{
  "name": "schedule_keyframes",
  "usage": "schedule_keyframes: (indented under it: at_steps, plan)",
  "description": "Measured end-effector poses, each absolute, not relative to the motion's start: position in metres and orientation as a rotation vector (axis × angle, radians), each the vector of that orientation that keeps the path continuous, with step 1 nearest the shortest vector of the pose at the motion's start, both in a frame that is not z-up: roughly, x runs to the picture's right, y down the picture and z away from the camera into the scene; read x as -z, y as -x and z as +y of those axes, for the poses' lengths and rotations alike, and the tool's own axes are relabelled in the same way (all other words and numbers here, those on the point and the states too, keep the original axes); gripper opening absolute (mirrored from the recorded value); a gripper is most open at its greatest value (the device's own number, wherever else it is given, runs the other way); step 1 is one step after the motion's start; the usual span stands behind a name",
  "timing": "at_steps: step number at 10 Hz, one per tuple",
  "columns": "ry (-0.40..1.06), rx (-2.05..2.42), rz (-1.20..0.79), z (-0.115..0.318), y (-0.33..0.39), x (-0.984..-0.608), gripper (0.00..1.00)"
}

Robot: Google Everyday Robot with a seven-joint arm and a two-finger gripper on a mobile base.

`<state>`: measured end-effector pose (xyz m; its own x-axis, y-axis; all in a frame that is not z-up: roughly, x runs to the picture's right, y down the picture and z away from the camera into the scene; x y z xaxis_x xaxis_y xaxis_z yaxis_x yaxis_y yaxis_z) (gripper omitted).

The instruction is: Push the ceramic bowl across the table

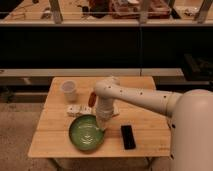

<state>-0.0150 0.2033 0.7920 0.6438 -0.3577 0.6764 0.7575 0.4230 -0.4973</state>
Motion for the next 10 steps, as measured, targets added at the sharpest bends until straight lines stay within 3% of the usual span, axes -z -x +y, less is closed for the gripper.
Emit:
schedule_keyframes:
  at_steps: [10]
  plan:
    - [0.905, 0.701, -0.509, 0.206, -0.035, -0.805, 0.23]
